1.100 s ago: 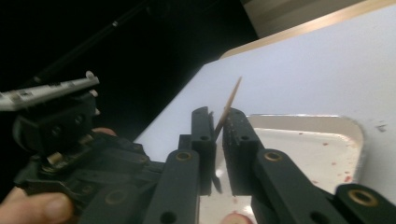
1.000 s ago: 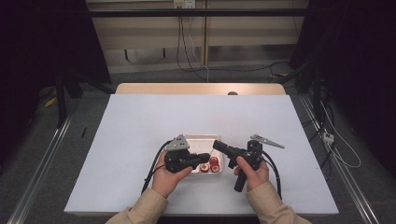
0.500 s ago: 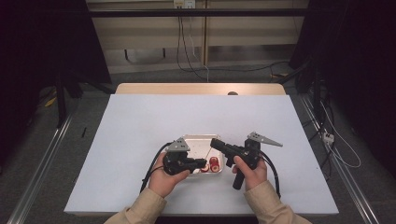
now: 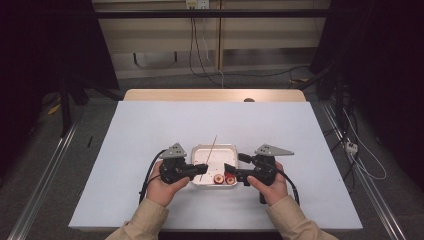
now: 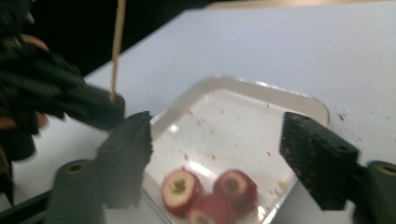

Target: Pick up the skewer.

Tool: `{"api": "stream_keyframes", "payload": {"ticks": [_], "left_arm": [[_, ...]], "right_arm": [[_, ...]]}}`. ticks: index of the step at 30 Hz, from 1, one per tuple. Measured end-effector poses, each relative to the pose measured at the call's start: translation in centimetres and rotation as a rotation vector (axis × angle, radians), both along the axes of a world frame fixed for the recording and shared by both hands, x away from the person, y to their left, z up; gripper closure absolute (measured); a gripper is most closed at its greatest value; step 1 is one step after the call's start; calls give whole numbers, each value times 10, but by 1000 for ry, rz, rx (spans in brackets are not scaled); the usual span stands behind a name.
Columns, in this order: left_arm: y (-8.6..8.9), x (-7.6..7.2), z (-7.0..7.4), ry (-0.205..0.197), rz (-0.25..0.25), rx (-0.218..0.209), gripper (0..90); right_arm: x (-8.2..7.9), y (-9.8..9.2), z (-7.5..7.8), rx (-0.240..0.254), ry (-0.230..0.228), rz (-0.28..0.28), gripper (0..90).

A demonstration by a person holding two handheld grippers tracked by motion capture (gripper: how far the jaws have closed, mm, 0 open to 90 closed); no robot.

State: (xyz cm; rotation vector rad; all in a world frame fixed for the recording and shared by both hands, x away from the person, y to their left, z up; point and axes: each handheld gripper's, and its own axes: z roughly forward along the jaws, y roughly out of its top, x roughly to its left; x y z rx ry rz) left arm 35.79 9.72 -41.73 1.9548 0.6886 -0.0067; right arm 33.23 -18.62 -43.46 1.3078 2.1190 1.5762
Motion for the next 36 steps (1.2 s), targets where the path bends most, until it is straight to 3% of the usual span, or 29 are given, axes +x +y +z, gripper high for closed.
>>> {"api": "stream_keyframes", "payload": {"ticks": [4, 9, 14, 24, 36], "left_arm": [[3, 0, 0, 2, 8, -3, 892], [2, 0, -2, 5, 3, 2, 892], [1, 0, -3, 7, 2, 10, 891], [1, 0, -4, 11, 1, 11, 892], [1, 1, -3, 13, 4, 6, 891]], "right_arm": [[-1, 1, -4, -92, -5, 47, 268], [-4, 0, -9, -138, 7, 98, 440], [-7, 1, -13, -195, 7, 147, 513], [-5, 6, -18, -217, 20, 178, 569], [-1, 7, -21, -194, 50, 184, 610]]}}
